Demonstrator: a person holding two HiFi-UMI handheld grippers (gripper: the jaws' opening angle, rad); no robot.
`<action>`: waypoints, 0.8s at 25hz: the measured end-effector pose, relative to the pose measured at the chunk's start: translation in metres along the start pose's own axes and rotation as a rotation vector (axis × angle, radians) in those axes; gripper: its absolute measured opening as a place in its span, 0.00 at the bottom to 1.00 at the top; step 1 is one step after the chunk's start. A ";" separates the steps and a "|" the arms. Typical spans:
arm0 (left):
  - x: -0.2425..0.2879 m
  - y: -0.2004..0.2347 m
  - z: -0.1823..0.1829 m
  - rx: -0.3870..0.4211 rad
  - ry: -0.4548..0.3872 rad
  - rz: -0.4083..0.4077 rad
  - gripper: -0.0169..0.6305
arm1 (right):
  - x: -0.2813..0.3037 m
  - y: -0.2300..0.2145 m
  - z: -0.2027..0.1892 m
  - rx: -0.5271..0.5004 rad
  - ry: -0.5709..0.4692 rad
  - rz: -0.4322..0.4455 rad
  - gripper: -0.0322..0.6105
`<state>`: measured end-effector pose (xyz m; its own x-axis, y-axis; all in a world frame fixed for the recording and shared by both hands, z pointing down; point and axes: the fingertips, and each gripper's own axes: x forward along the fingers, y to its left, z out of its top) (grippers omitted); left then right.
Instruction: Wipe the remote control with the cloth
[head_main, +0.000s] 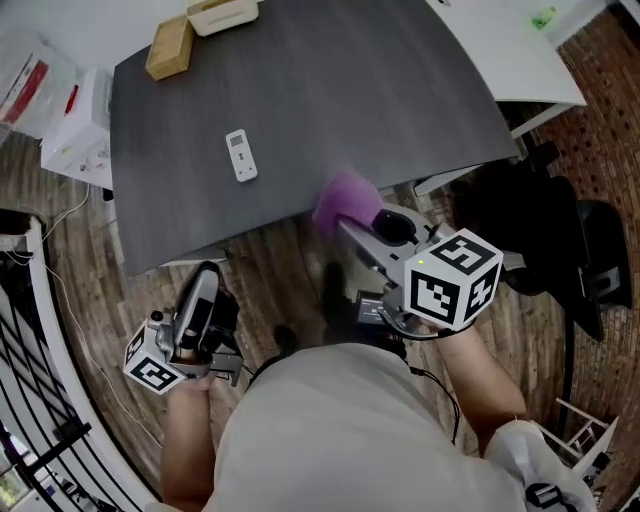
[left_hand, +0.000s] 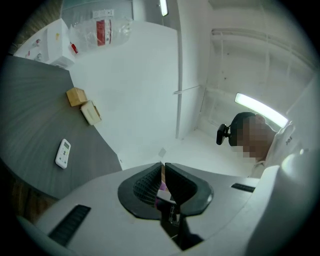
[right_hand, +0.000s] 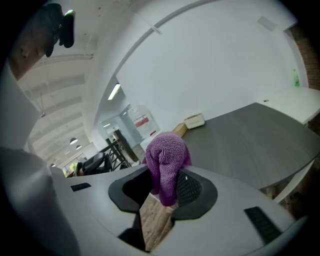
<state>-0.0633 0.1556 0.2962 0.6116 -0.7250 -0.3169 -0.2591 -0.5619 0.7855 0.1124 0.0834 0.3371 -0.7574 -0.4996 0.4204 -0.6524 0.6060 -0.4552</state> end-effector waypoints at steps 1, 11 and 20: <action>-0.009 -0.006 -0.001 0.006 -0.001 -0.005 0.06 | -0.004 0.009 -0.007 0.005 -0.005 -0.005 0.24; -0.116 -0.066 -0.026 0.023 0.106 -0.034 0.06 | -0.043 0.098 -0.078 0.039 -0.044 -0.106 0.24; -0.125 -0.103 -0.034 0.079 0.121 -0.042 0.06 | -0.081 0.127 -0.051 -0.104 -0.085 -0.116 0.24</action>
<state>-0.0880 0.3178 0.2728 0.7072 -0.6497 -0.2787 -0.2865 -0.6237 0.7272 0.0927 0.2326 0.2856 -0.6798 -0.6178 0.3953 -0.7325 0.5996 -0.3225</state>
